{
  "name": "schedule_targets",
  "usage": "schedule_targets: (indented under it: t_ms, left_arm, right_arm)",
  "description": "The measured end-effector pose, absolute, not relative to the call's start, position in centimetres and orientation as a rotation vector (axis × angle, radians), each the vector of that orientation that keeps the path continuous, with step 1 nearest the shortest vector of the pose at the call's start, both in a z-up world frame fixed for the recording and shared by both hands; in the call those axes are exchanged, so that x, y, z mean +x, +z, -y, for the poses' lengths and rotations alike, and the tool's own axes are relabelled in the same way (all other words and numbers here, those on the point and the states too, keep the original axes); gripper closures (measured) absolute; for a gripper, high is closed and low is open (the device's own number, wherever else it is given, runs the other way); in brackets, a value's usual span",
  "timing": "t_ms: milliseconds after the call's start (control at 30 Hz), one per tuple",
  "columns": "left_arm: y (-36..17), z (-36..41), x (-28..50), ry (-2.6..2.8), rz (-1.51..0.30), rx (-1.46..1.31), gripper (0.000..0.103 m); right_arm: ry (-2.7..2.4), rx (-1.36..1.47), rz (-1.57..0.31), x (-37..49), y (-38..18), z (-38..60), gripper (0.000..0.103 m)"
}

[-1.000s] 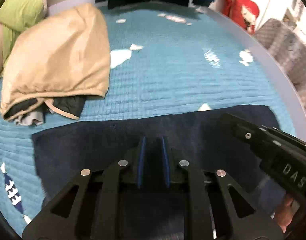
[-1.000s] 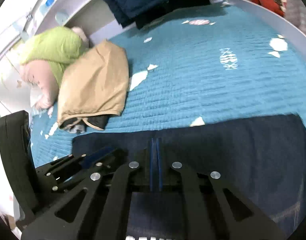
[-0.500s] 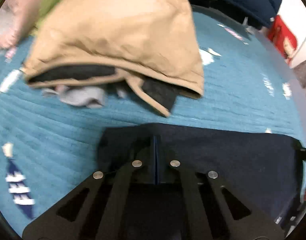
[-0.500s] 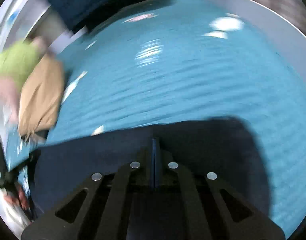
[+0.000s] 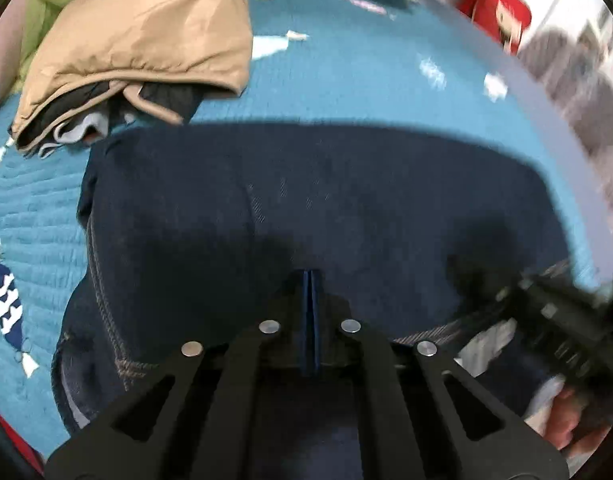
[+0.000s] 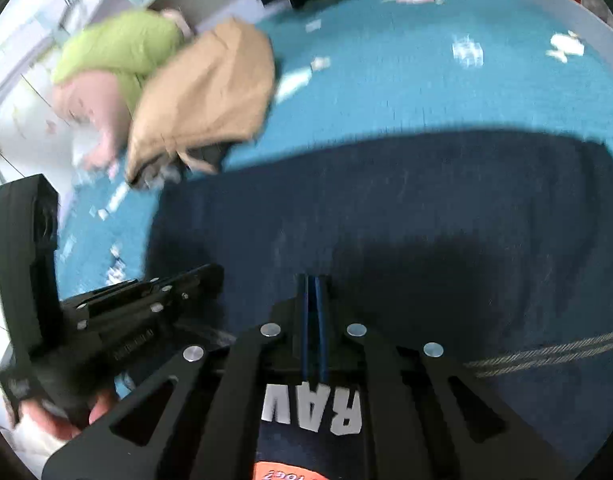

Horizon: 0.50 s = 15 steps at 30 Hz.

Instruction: Fold large clothes

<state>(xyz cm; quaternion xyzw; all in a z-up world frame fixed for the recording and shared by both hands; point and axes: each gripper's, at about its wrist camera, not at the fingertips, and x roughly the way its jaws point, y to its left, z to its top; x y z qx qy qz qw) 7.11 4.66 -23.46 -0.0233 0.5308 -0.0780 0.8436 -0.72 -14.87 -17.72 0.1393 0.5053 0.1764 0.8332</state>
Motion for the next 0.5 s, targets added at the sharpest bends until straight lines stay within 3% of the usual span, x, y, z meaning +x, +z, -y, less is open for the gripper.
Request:
schedule_targets:
  t_ms: [300,367,500]
  left_arm:
    - [-22.9,-13.7,3.8,0.071,-1.135,-0.098,0.101]
    - [-22.0,-14.1,3.2,0.107,-1.143,-0.080,0.099]
    - [-20.3,-13.1,1.2,-0.040,-1.165,-0.220,0.100]
  right_arm:
    - [-0.088,0.349,-1.040,-6.2,-17.2,31.4,0.103]
    - [-0.134,0.375,-1.012,-7.7,-15.8,32.6,0.098]
    - [0.022,0.434,-0.970,-9.2,-13.8,28.7,0.098]
